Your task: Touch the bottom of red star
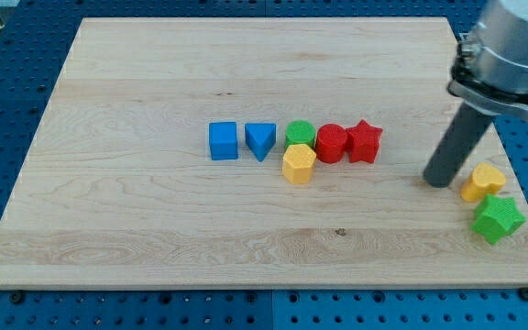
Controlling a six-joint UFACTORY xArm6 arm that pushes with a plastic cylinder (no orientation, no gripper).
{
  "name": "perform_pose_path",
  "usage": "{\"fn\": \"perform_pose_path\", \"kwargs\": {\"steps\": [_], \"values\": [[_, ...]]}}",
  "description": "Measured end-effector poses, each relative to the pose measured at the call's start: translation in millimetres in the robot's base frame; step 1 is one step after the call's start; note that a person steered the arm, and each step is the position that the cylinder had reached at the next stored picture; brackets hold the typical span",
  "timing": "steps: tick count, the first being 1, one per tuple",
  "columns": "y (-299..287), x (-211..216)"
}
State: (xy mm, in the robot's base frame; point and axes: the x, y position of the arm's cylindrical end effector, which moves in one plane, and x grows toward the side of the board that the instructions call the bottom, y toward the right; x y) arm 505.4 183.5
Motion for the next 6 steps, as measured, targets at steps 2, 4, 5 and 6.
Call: {"fn": "perform_pose_path", "kwargs": {"steps": [2,4,5,6], "values": [[-92,20],[-102,28],[-78,28],[-72,25]]}}
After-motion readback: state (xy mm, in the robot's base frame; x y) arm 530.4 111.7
